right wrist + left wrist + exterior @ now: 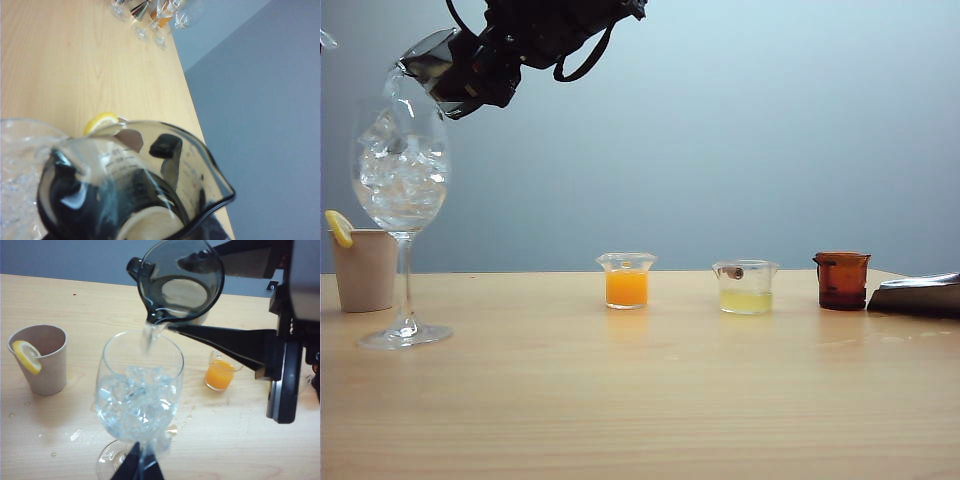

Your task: Pick up the first measuring cup from the left, pour the coconut rum inside into the goblet, and finally put the measuring cup back in its original place.

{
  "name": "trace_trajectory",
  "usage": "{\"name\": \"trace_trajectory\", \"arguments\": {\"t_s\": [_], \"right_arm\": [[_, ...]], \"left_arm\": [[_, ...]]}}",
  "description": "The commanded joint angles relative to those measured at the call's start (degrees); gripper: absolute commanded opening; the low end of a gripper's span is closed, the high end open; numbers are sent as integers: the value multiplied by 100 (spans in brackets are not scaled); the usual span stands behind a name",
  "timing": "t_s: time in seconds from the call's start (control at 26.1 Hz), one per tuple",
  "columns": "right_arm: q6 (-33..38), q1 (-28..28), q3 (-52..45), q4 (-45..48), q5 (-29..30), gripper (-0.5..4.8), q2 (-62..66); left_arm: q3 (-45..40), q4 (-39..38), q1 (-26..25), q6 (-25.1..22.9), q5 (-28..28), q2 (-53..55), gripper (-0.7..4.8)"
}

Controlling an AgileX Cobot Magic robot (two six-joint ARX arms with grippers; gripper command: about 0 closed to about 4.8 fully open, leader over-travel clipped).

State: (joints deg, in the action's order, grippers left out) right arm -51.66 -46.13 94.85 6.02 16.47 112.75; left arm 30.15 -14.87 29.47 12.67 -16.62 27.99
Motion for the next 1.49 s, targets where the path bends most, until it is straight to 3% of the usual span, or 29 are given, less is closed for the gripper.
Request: {"name": "trace_trajectory", "arguments": {"t_s": [0.04, 1.49], "right_arm": [[-103, -11, 37, 153, -2, 49, -76], [-1499, -52, 37, 455, -157, 49, -66]], "left_arm": [[20, 39, -13, -2, 22, -13, -6], [22, 37, -13, 0, 221, -15, -5]]}}
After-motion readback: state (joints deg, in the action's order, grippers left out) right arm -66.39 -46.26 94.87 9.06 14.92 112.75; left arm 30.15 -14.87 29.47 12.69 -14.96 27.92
